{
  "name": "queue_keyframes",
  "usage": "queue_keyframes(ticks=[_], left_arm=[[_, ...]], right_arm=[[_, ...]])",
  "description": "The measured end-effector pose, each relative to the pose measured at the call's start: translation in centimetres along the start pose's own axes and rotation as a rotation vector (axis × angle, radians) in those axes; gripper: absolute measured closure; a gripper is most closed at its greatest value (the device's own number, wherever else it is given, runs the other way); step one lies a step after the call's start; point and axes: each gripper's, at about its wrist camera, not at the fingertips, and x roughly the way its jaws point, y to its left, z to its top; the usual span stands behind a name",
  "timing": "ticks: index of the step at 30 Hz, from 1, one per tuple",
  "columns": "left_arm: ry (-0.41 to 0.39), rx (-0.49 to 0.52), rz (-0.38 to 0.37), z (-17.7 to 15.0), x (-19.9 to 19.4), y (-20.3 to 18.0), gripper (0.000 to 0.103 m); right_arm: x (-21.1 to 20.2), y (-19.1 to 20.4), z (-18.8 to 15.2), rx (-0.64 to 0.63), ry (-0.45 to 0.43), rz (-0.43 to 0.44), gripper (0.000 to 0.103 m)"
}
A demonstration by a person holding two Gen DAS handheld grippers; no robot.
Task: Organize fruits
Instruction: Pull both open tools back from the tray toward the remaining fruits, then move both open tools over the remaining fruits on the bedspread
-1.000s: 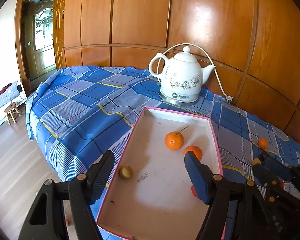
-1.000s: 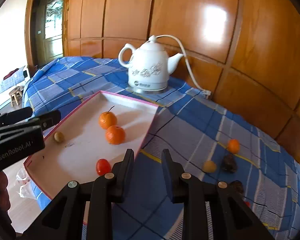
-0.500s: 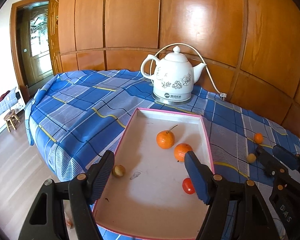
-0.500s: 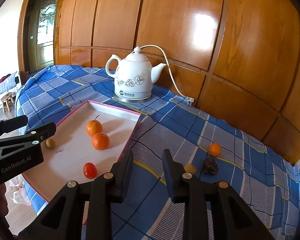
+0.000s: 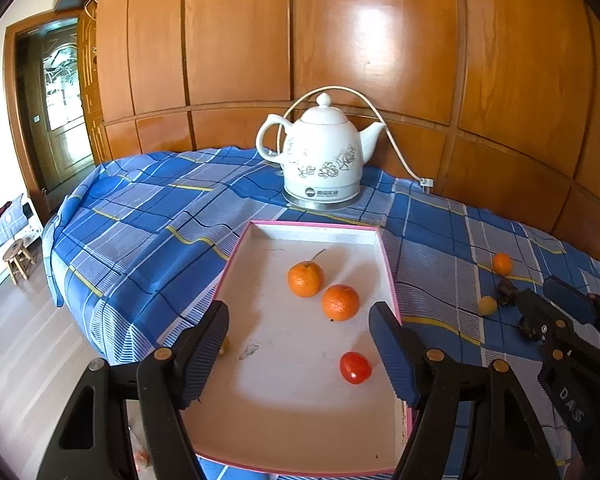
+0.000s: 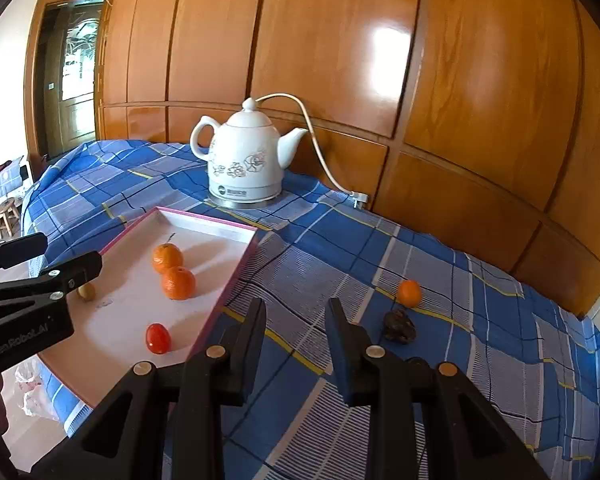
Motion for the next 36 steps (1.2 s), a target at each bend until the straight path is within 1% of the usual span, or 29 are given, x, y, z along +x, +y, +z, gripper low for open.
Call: queue_keyframes(ticks=[14,21,24,28,30,32,36], left_arm=[[0.012,0.057,-0.033,0.0,0.2,-2.3,0.030],[0.017,0.093,-0.066,0.4,0.5,-3.8,0.030],[0.038,0.122,-0.109,0.7,0.9,-4.9,0.030],[0.047,0.186,-0.143,0.9,1.4,-6.9,0.030],[0.069,0.194,-0.175,1.0,1.9,-7.7,0.033],[0.099,0.209,-0.198,1.0,2.6,-8.6,0.034],[0.190,0.207,-0.288,0.7,4.5,-10.1,0.043]], right_arm=[[0.5,-2.6,-1.0,0.048,0.020,-0.040,0.072],[1.0,-4.3,-1.7,0.082,0.043,-0.065,0.071],[1.4,-5.3,-2.4,0.102,0.060,-0.081,0.071],[1.9,-7.5,-3.9,0.142,0.098,-0.118,0.071],[2.0,-8.8,-4.9,0.164,0.115,-0.138,0.071],[1.9,-10.3,-6.1,0.189,0.136,-0.164,0.071],[1.6,-13.7,-8.6,0.271,0.174,-0.209,0.071]])
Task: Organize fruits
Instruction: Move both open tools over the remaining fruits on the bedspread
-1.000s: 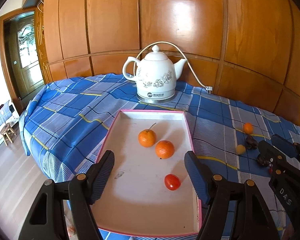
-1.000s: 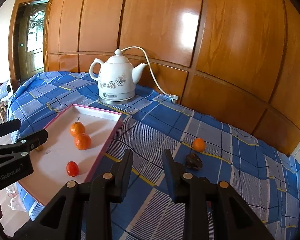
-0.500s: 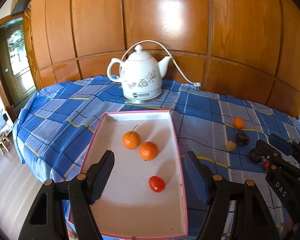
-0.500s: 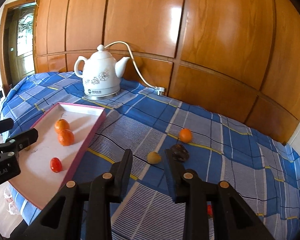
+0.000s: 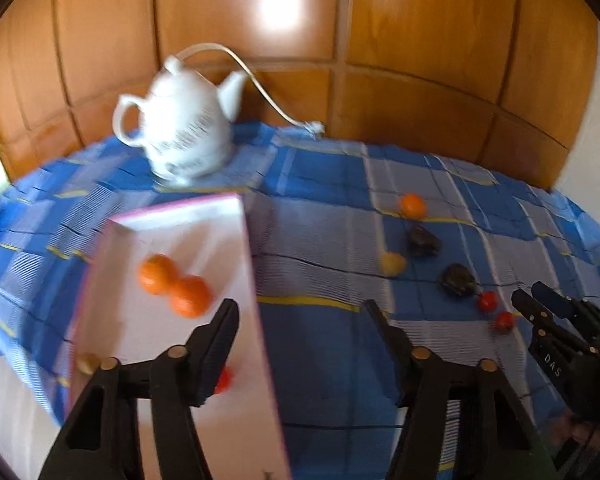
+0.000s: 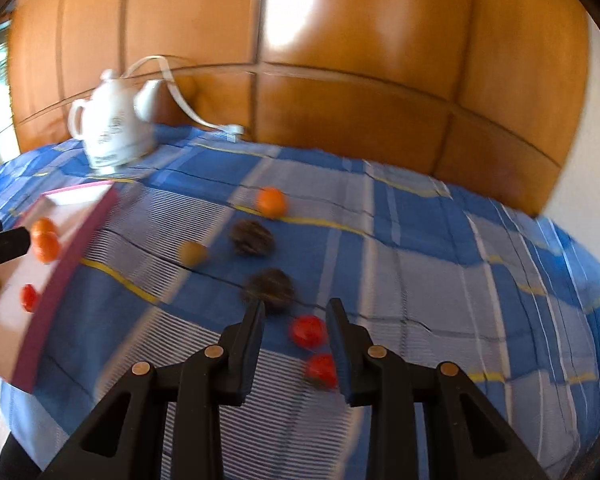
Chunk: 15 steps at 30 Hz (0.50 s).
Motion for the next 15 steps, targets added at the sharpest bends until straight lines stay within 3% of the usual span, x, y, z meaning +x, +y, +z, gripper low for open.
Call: queue_keyframes(ticks=[4,11,15], left_arm=[[0.049,-0.001,-0.085,0.2,1.7,-1.2,0.044],[0.098,0.018,-0.148,1.4,4.2,-3.0,0.044],[0.110,0.046,-0.194,2.3,5.6,-4.2,0.062]], right_arm=[[0.1,-3.2,-1.2,0.078,0.029,-0.021,0.071],[0.6,-5.2,-2.5,0.137,0.074,-0.010,0.071],[0.7,-5.7,-2.9,0.155,0.082,0.005,0.071]])
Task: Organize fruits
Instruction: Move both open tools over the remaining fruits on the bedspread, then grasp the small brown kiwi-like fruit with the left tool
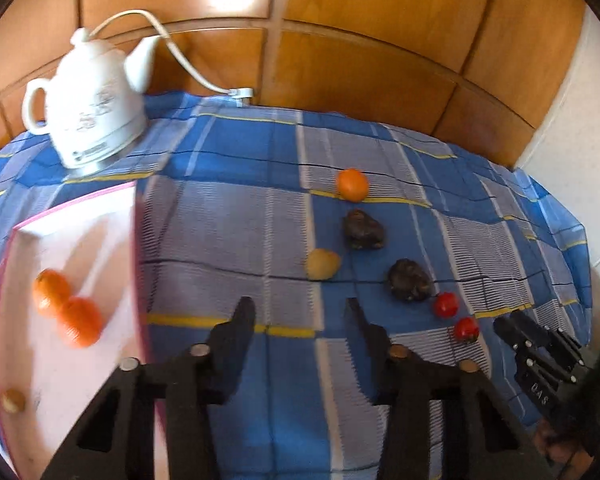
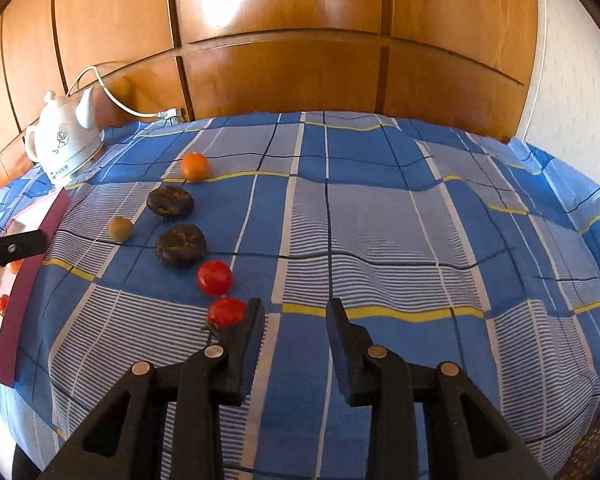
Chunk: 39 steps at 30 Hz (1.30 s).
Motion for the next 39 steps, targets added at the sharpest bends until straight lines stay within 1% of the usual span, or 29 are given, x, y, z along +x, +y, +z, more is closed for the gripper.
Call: queue_keyframes(ticks=[3,6,10,11,13,16,17,18,22,24,29,33,34,36,39], left_arm=[[0.014,0.008,-0.023,0.9,1.5,-0.5,0.066],[0.041,0.030,-0.028,1.6,3.5,-1.2,0.067],[0.068,0.060,-0.016,2.1,5.7,-2.1,0.066],[0.074,0.065,0.000,2.2,6.2,-2.2,0.066],[0.083,0.059,-0.004,2.3,7.0,-2.2,0.066],[0.093,0.048,0.015,2.6,8.3,-2.2,0.066],[0.096,0.050,0.018,2.5,8.7,-2.2,0.074],[0.095,0.048,0.021,2.5,8.9,-2.1,0.075],[0.061,0.036,0.007,1.8,8.1,-2.1,0.076],[0.026,0.056,0.006,1.0,6.8,-2.4,0.076],[-0.025,0.081,0.015,-2.2,4.2,-3.3,0.075],[-0.020,0.079,0.033,-4.5,4.2,-3.4,0.075],[-0.036,0.075,0.033,-5.0,4.2,-3.4,0.075],[-0.051,0.083,0.044,-5.5,4.1,-3.5,0.075],[-0.061,0.094,0.058,-5.8,4.3,-3.6,0.074]], right_arm=[[0.0,-0.1,0.0,0.003,0.000,0.010,0.071],[0.0,-0.2,0.1,0.002,0.000,0.017,0.071],[-0.2,-0.5,0.2,0.008,-0.009,0.024,0.071],[-0.3,-0.7,0.3,0.014,-0.009,0.027,0.071],[-0.2,-0.9,0.3,0.027,-0.005,0.033,0.071],[0.0,-1.1,0.2,0.033,0.003,0.033,0.071],[0.0,-1.1,0.1,0.035,0.006,0.033,0.071],[0.0,-1.1,0.1,0.036,0.008,0.032,0.071],[0.2,-1.3,0.0,0.048,0.020,0.044,0.071],[0.3,-1.4,-0.1,0.060,0.024,0.057,0.071],[0.7,-1.6,-0.4,0.075,0.038,0.075,0.071],[1.1,-1.8,-1.0,0.092,0.059,0.081,0.071],[1.3,-1.9,-1.2,0.098,0.066,0.080,0.071],[1.5,-2.1,-1.5,0.109,0.078,0.076,0.071],[1.5,-2.1,-1.7,0.111,0.072,0.073,0.071]])
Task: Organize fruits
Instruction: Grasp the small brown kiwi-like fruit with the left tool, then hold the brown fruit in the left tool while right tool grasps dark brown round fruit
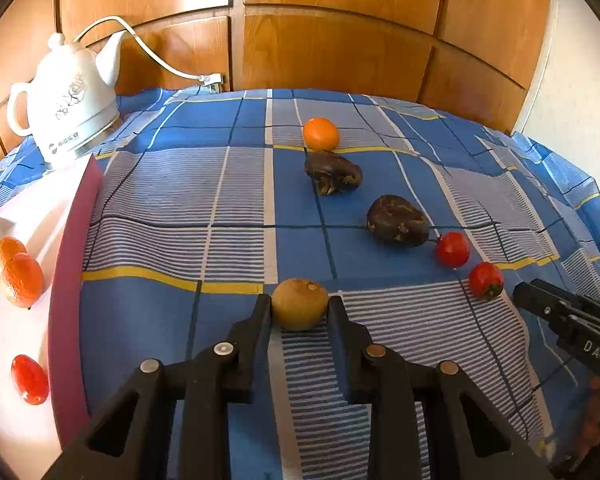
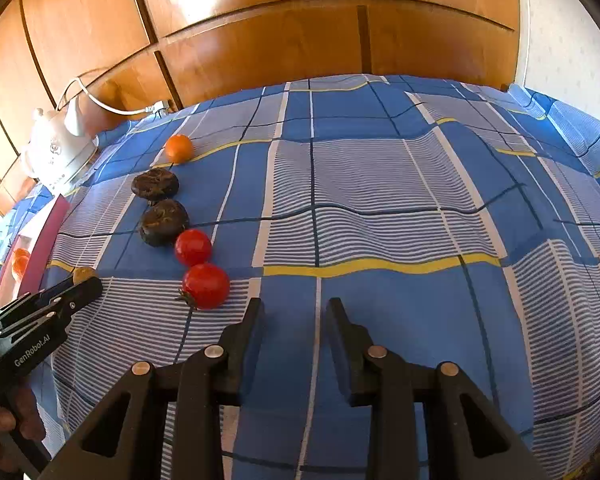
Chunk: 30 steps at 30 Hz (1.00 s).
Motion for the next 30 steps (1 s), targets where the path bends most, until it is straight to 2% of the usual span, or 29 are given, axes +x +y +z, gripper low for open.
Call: queue_keyframes(ticks=[9,13,18,20,25,28,30], left_arm=[[-0.044,0.001,-0.017,-0.5,0.0,0.3,0.074],[-0.058,0.003,-0.021,-0.7,-0.1,0.3,0.074],[-0.073,-0.001,-0.031,-0.9,-0.1,0.4,0.075],[-0.076,0.000,-0.033,-1.0,-0.2,0.4,0.075],[-0.086,-0.001,-0.036,-1.1,-0.1,0.5,0.075],[-0.088,-0.003,-0.041,-1.1,-0.1,0.6,0.075],[-0.089,-0.003,-0.042,-1.1,-0.2,0.6,0.075]], right_arm=[[0.2,-0.7,-0.5,0.011,-0.024,0.043,0.070],[0.2,-1.2,-0.8,0.037,-0.044,0.094,0.064],[-0.1,-0.9,0.0,0.032,0.001,0.081,0.065],[-0.4,-0.4,0.5,0.004,0.007,0.085,0.065],[-1.8,2.3,2.7,-0.116,-0.023,0.164,0.065],[-1.0,4.0,3.9,-0.186,0.012,0.189,0.066],[-0.1,4.9,4.5,-0.232,0.035,0.175,0.068]])
